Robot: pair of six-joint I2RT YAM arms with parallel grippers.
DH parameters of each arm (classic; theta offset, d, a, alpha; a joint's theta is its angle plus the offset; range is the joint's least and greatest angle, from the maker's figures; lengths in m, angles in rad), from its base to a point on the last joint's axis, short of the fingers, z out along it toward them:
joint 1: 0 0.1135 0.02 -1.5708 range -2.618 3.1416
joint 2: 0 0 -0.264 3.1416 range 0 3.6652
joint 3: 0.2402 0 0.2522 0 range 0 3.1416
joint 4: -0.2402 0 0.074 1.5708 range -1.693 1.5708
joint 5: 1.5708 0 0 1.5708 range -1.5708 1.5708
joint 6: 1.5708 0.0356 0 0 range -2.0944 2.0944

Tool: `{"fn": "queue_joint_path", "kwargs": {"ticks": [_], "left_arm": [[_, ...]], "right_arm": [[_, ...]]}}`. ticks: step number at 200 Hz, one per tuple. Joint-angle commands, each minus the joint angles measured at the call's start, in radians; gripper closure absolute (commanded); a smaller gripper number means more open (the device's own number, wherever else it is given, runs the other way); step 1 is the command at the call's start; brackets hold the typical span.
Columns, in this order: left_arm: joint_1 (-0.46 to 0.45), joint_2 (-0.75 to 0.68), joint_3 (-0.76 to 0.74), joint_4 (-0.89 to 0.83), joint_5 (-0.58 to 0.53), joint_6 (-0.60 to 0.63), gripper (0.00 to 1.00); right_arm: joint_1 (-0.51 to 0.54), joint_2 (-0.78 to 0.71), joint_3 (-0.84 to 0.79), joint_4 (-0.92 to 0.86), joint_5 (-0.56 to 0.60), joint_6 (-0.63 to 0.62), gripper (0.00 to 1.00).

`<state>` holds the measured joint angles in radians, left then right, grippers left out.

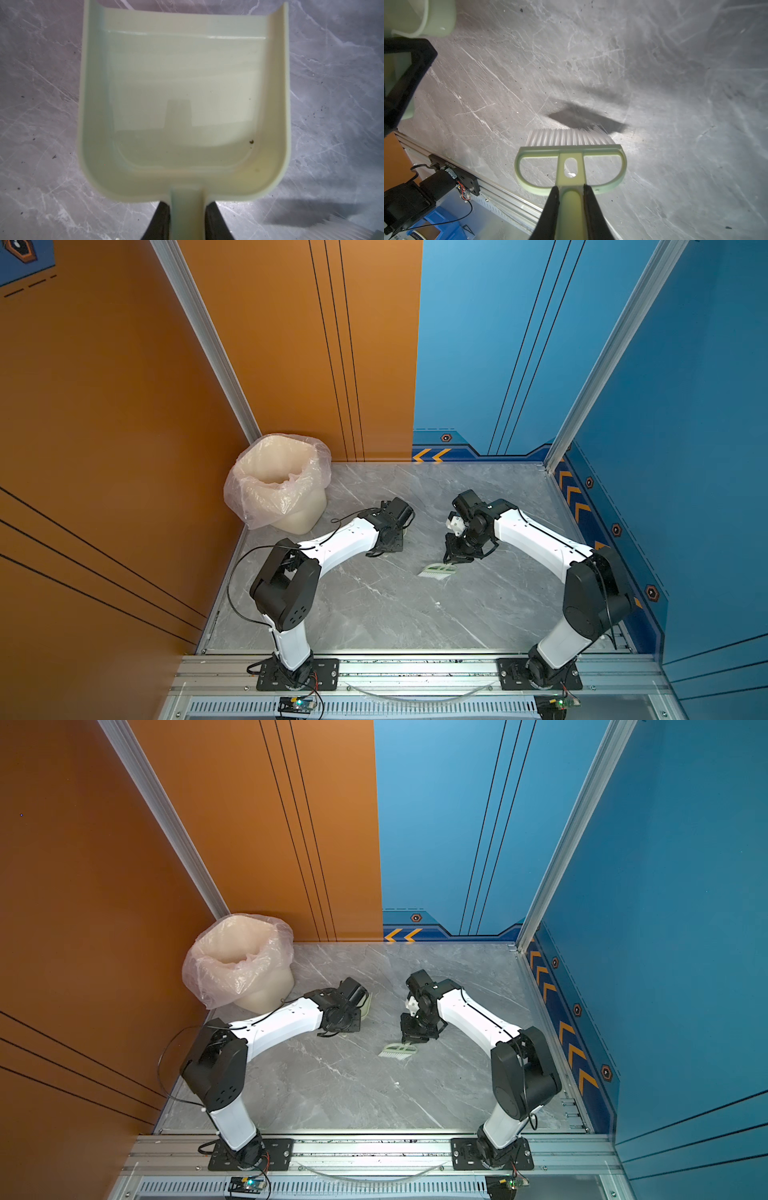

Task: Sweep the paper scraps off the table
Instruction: 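Lower the green brush onto the table and open the right gripper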

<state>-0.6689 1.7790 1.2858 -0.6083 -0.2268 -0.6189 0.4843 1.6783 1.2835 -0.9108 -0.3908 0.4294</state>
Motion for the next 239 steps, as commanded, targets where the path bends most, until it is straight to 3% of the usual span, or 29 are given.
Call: {"fn": "queue_joint_path", "kwargs": {"ticks": [1,39,79,111,176,210,239], "left_arm": [[-0.009,0.010,-0.013,0.005,0.016,-0.010,1.00],[-0.009,0.019,-0.012,0.010,0.015,-0.012,0.98],[-0.009,0.028,-0.011,0.012,0.022,-0.013,0.83],[-0.009,0.033,-0.010,0.013,0.026,-0.013,0.77],[-0.011,0.059,-0.005,0.020,0.039,-0.015,0.76],[-0.015,0.069,-0.004,0.021,0.043,-0.016,0.59],[-0.017,0.063,0.002,0.020,0.044,-0.014,0.34]], "right_arm": [[-0.015,0.042,0.039,-0.047,0.001,-0.038,0.94],[-0.059,0.109,0.084,-0.056,-0.002,-0.052,0.91],[-0.094,0.157,0.116,-0.056,0.000,-0.060,0.84],[-0.111,0.181,0.140,-0.055,0.001,-0.070,0.78],[-0.150,0.254,0.185,-0.053,-0.034,-0.084,0.72],[-0.158,0.275,0.197,-0.053,-0.045,-0.093,0.62],[-0.165,0.282,0.198,-0.052,-0.041,-0.090,0.60]]}}
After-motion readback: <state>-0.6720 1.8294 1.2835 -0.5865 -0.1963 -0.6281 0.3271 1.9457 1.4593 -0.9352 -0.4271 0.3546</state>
